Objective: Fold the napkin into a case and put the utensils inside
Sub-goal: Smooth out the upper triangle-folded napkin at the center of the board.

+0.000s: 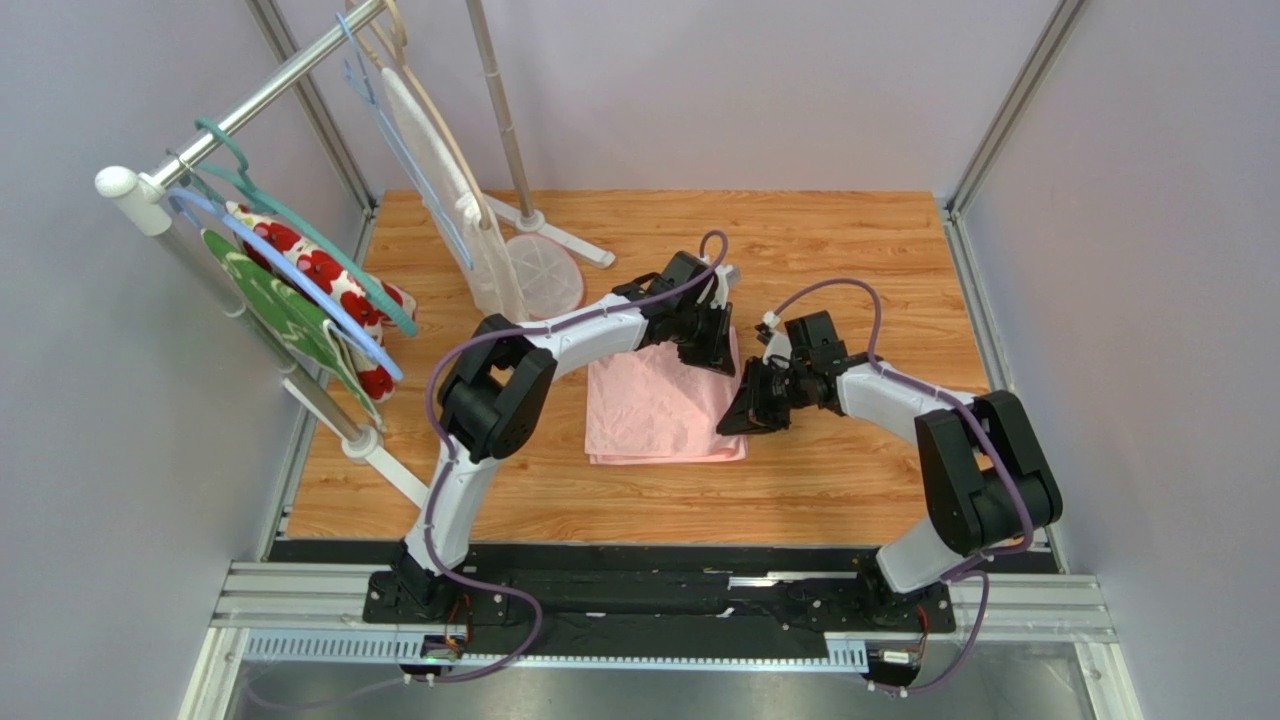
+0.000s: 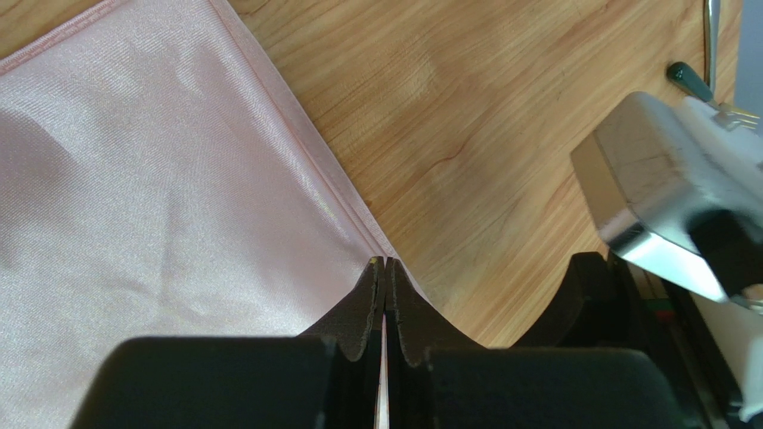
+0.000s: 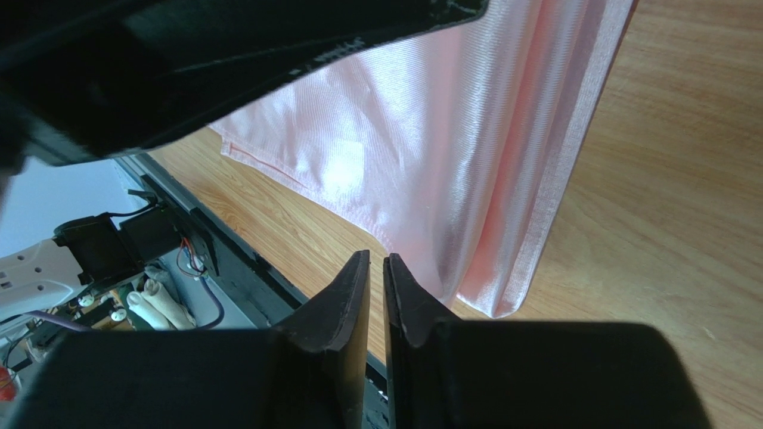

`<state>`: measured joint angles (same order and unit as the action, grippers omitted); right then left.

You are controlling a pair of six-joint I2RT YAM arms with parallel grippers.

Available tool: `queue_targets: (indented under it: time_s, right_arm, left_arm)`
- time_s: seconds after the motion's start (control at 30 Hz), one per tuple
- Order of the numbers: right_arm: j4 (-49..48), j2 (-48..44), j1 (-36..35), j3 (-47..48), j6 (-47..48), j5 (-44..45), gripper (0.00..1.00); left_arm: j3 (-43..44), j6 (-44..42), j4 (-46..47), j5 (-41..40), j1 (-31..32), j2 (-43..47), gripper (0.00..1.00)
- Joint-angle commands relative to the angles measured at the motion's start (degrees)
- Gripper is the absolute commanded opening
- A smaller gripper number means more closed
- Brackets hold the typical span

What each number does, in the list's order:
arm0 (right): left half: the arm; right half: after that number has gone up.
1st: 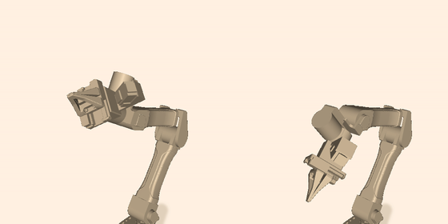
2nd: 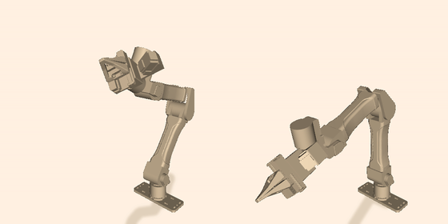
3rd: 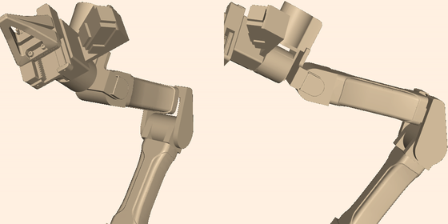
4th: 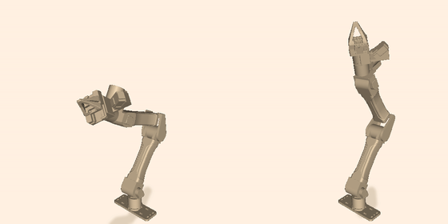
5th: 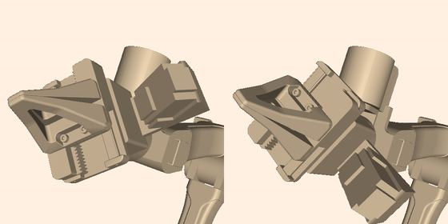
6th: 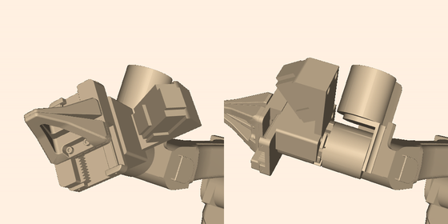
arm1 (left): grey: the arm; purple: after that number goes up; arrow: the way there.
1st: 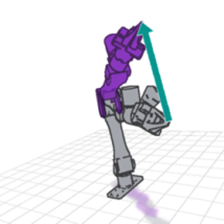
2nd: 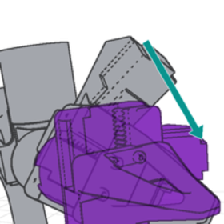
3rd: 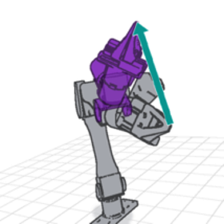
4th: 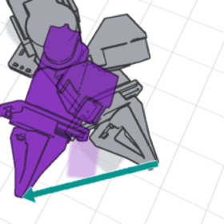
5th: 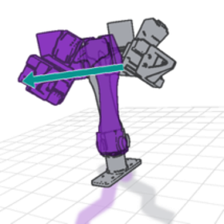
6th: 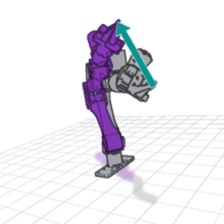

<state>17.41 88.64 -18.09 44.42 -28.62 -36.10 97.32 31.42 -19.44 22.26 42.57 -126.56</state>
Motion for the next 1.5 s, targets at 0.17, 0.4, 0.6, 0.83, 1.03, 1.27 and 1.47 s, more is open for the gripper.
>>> queue_targets:
  time_s: [0.17, 0.4, 0.6, 0.83, 1.03, 1.27, 1.47]
  right_arm:
    - [1.22, -2.06, 0.24, -2.76, 2.25, 3.84, 0.11]
    - [1.58, -1.37, 1.47, -3.56, 3.4, 6.21, 0.1]
    - [1.66, -0.31, 2.18, -2.94, 4.01, 7.27, 0.09]
    - [-0.18, 2.24, 2.09, -3.38, 3.4, 5.51, 0.08]
    - [-0.53, 2.15, 2.27, -4.17, 3.4, 5.6, 0.07]
    - [-0.36, 1.8, 2.18, -4.87, 3.66, 5.77, 0.06]
    - [3.33, -2.85, 1.56, -3.21, 4.01, 7.27, 0.06]
  left_arm:
    - [0.68, 0.14, 2.66, 0.77, -0.64, 2.28, 0.02]
    - [0.68, 0.04, 2.21, 1.38, -0.73, 1.23, 0.02]
    - [1.82, -0.31, 2.22, -0.46, -1.43, 0.18, 0.02]
    - [4.37, -0.04, 3.0, 0.94, -2.84, -2.46, 0.01]
    - [9.9, 0.4, 4.49, 3.31, -3.02, -9.05, 0.01]
    - [14.55, 0.49, 5.47, 2.87, -3.1, -13.96, 0.01]
    - [13.96, 1.36, 6.43, 2.79, -3.1, -13.36, 0.01]
